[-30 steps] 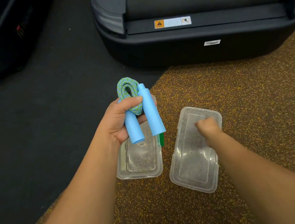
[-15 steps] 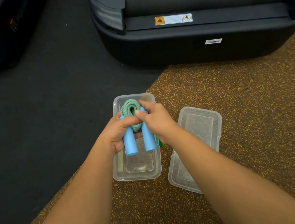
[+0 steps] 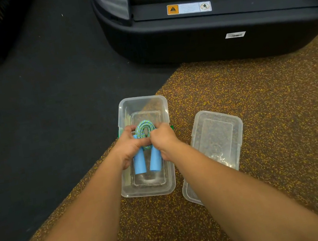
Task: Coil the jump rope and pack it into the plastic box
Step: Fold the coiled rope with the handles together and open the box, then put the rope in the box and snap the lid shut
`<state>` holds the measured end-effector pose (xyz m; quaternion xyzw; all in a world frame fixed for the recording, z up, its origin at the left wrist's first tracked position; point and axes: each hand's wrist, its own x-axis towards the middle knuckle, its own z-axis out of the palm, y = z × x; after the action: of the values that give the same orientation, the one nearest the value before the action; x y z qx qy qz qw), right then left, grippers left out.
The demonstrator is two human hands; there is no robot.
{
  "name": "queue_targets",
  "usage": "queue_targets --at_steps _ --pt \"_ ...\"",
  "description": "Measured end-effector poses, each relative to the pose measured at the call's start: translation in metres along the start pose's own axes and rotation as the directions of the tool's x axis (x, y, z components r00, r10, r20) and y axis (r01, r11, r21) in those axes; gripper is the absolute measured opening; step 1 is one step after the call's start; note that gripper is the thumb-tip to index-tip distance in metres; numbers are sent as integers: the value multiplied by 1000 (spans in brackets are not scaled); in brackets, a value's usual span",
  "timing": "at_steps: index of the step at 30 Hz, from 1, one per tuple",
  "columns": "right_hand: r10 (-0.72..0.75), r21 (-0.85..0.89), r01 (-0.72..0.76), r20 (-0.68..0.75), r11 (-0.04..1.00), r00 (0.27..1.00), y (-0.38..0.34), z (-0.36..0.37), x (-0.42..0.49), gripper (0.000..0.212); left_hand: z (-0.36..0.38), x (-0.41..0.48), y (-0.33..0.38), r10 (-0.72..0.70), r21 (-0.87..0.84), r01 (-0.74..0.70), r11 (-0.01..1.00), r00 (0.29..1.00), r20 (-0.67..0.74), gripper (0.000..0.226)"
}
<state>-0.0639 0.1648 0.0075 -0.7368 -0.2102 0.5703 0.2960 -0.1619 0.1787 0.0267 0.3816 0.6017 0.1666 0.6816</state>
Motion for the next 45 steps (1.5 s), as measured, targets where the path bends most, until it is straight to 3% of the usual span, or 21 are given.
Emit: queue_targets --at_steps 3,7,9,11,15,19,25,27,33,39,42,45 --pt "48 38 -49 9 998 999 -1 4 -2 35 3 11 -8 -15 -4 15 1000 999 -44 55" --pt "118 120 -122 33 985 992 3 12 5 41 9 22 -10 -40 14 41 999 995 -95 42" --pt "172 175 -177 46 968 984 11 20 20 58 10 28 -11 -29 52 35 998 993 -111 34" --pt "210 208 -214 42 954 977 33 31 53 88 9 35 -14 -10 155 27 988 994 -108 28" --pt "227 194 -242 96 951 969 81 51 112 105 6 43 -23 25 388 10 922 996 -85 44" --pt "228 203 -247 115 947 967 67 44 92 114 5 46 -25 69 524 -5 852 992 -102 55" --pt "139 118 -151 109 981 984 26 26 43 95 2 48 -23 148 649 -54 759 985 -92 63" --pt "62 67 -69 111 995 992 5 10 16 72 2 49 -22 195 709 -78 700 977 -85 60" --pt "-217 89 232 -149 969 965 0 -50 4 25 20 42 -14 345 778 -116 617 929 -135 54" --pt "-103 70 155 -478 985 872 39 -133 10 25 66 24 -1 563 757 -284 588 816 -131 43" --pt "-14 -50 -17 -560 999 828 67 -158 12 31 94 14 0 605 730 -392 560 795 -38 41" --pt "69 -131 -184 -602 974 795 87 -173 10 35 118 11 -5 568 684 -435 585 822 37 43"
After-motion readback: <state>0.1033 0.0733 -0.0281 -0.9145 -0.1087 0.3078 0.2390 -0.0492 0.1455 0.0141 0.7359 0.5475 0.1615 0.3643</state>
